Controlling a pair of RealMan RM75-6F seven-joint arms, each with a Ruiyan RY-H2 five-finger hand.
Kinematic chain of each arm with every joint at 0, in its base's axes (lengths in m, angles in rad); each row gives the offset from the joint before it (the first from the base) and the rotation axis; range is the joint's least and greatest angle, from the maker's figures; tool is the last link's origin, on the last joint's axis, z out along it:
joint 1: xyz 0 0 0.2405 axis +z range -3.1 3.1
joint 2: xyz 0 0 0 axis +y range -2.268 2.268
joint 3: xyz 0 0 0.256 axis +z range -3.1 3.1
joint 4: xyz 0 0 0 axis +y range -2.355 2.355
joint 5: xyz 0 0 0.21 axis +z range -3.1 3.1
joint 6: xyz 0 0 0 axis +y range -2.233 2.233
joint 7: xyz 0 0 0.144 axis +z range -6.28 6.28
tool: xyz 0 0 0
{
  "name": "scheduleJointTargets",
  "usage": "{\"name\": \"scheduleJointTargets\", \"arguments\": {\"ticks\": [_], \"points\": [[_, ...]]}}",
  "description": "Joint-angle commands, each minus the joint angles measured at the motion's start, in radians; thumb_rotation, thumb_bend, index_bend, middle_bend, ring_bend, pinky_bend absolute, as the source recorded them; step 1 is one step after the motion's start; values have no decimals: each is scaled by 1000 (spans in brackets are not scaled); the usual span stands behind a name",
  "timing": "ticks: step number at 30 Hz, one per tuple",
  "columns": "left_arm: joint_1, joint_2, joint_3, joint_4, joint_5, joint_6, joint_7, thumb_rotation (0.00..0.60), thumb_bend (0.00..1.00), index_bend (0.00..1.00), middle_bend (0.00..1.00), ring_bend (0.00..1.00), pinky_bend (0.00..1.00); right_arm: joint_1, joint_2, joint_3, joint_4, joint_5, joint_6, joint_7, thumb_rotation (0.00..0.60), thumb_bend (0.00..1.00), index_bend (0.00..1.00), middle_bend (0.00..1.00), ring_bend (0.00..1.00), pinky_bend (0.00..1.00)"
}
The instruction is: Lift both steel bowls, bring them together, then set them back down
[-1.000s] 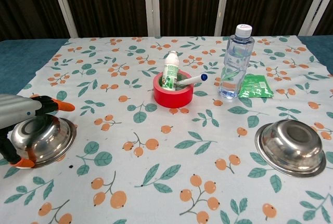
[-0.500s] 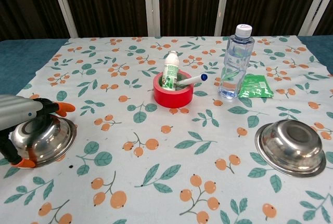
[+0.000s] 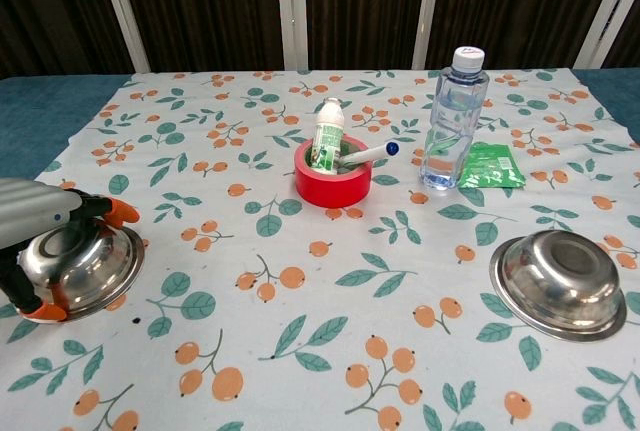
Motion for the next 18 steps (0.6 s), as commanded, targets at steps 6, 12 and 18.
{"name": "scheduleJointTargets", "arguments": {"ticks": [6, 12, 18], "points": [[3, -1, 3, 8, 10, 30, 0, 600, 32, 204, 273, 189, 303, -1, -2, 2, -1, 2, 3, 2, 600, 166, 222, 41, 122, 43], [1, -4, 9, 16, 17, 38, -2, 600, 80, 220, 276, 193, 319, 0, -2, 2, -1, 3, 1, 2, 600, 166, 223, 42, 123, 43], [2, 18, 10, -10, 60, 64, -30, 600, 80, 222, 281, 199, 330, 0, -1, 3, -3, 5, 1, 2, 600, 167, 224, 41, 124, 44]]}}
